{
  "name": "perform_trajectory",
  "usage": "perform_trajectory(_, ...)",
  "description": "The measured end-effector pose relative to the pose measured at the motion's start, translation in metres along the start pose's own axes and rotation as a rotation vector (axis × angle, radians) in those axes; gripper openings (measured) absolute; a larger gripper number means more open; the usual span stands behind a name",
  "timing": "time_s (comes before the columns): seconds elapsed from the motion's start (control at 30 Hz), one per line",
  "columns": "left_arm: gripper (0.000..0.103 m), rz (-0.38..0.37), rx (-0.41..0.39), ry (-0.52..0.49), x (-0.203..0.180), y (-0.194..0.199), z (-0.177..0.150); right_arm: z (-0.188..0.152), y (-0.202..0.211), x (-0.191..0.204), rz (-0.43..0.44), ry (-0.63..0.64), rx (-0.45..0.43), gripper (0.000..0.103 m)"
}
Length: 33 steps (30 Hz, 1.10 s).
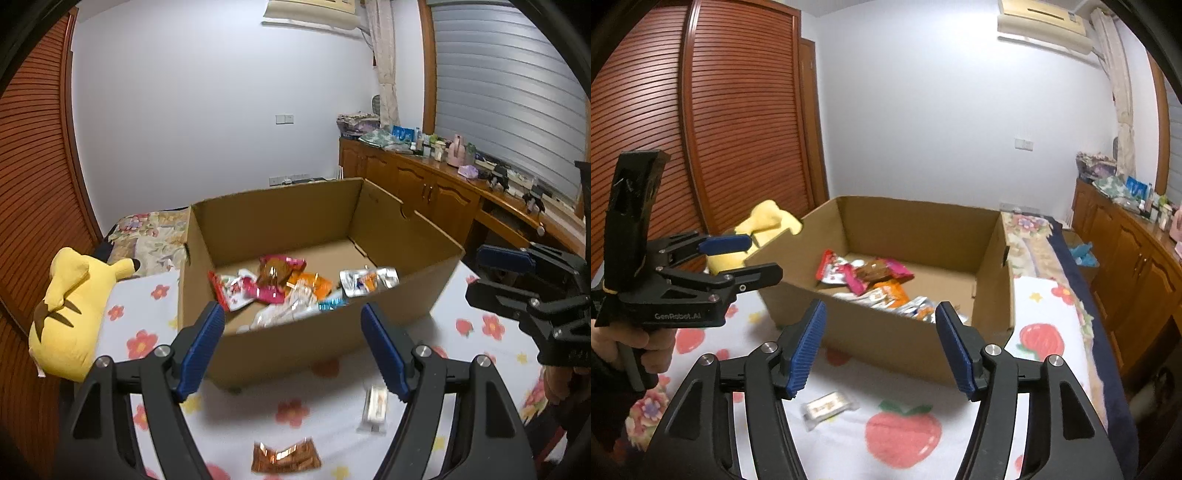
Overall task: Organize snacks
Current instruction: 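Withdraw both tools from the box toward the remaining snacks, then grasp the copper-wrapped snack with the left tool while the right tool grasps the white bar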
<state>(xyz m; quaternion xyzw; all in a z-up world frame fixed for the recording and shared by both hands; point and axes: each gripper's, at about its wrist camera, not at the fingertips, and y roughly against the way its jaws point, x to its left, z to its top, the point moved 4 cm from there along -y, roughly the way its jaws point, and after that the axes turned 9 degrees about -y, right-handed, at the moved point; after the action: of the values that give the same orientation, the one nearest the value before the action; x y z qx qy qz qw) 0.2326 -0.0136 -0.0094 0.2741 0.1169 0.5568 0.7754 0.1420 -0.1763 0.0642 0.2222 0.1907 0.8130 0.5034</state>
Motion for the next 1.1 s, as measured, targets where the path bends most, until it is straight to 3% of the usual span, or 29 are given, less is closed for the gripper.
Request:
perform_trajectory(0.27, 0.077, 0.001, 0.041, 0.023, 0.001, 0.018, -0.045, -0.028, 0.009, 0.021, 0.020, -0.021, 0.031, 0.063)
perform_trajectory(0.5, 0.077, -0.008, 0.124, 0.036, -0.003, 0.005, -0.084, -0.052, 0.000, 0.029, 0.032, -0.036, 0.083, 0.063)
perform_trajectory(1.1, 0.077, -0.010, 0.232, 0.083, 0.004, -0.031, -0.133, -0.096, -0.044, 0.028, 0.059, -0.071, 0.236, 0.063)
